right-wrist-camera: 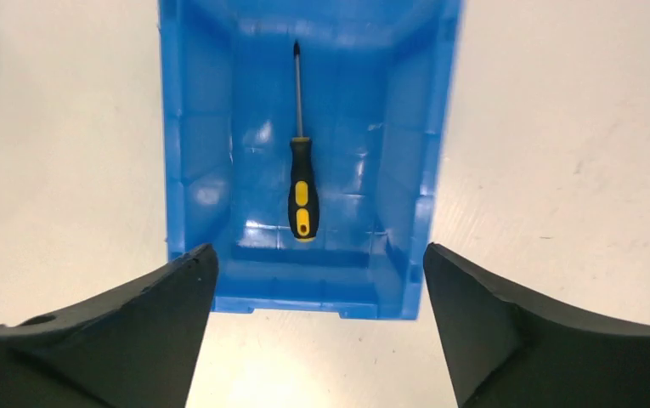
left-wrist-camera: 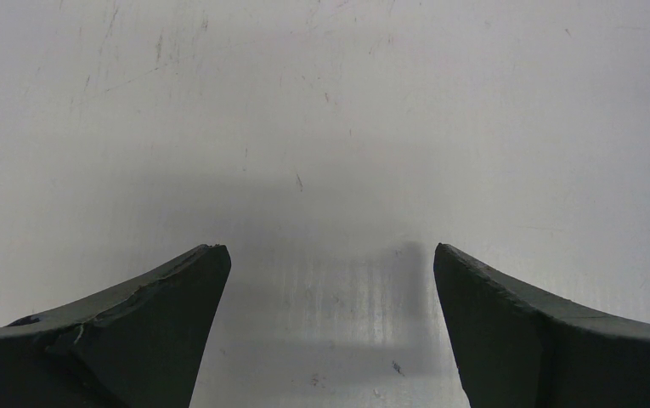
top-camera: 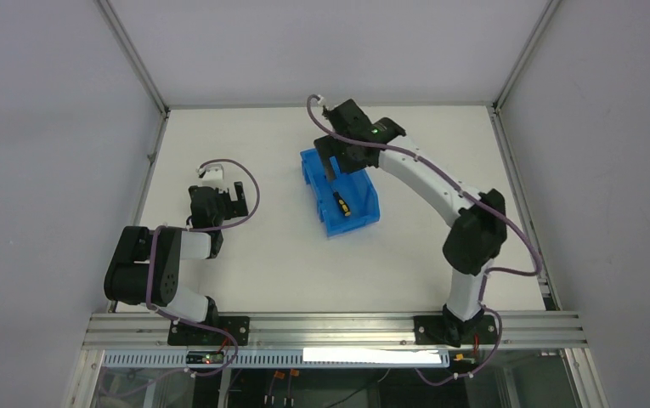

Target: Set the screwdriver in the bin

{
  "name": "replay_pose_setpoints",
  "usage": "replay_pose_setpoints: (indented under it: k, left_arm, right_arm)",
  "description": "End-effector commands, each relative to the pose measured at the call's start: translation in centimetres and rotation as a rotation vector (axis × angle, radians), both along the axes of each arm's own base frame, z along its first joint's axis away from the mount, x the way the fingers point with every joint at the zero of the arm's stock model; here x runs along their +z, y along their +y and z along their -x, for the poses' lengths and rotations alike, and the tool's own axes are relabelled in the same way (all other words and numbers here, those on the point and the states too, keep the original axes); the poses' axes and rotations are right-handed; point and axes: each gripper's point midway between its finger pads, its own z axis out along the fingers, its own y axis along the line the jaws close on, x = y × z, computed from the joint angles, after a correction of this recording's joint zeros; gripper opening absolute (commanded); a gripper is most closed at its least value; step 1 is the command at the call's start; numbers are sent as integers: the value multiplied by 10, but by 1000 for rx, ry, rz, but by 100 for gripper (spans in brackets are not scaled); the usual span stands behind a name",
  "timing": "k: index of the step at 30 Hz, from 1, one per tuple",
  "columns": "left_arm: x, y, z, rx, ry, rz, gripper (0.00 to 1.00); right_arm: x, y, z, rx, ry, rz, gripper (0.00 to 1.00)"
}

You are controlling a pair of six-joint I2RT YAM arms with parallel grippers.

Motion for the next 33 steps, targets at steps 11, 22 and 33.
replay_pose_setpoints:
  k: [11,22,33]
  left_arm:
    - [17,-1,-11,-10,-61,14,100]
    - [17,-1,-11,-9,-61,15,100]
    - [17,-1,-11,-9,-60,15,100]
  right_arm:
    - [67,-120,-9,-206,-580,-101,99]
    - [1,-222,5,-560,-788,-106,99]
    - [-16,-240,7,-717,-816,-104,99]
